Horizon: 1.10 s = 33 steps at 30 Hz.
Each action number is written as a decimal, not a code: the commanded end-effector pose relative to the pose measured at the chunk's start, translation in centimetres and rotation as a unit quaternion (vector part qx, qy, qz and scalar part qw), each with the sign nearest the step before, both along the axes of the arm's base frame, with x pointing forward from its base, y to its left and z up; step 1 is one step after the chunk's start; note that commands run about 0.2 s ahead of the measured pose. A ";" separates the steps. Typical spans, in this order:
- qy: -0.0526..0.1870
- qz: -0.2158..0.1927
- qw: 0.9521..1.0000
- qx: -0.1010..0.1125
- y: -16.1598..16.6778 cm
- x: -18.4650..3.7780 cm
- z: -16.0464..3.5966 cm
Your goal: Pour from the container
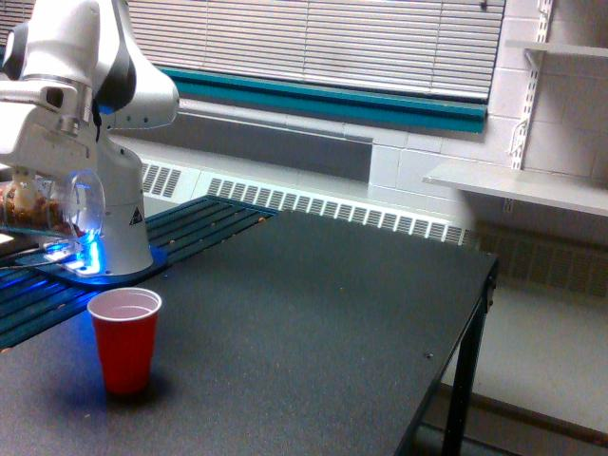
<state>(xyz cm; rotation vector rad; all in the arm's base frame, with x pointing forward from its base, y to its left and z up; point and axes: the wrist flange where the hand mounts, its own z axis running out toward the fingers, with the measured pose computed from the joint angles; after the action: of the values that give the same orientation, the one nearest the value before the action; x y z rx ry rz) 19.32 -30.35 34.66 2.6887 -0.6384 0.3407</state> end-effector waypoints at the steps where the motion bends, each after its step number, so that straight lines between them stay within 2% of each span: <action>1: -0.007 -0.017 1.000 -0.006 0.2 0.3 -0.2; 23: 0.013 0.004 0.999 -0.034 1.2 3.1 -0.3; 33: 0.016 0.005 0.999 -0.047 0.7 3.5 0.2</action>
<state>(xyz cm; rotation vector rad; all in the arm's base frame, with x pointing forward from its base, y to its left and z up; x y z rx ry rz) 22.41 -29.35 34.26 2.6305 -0.5648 0.3065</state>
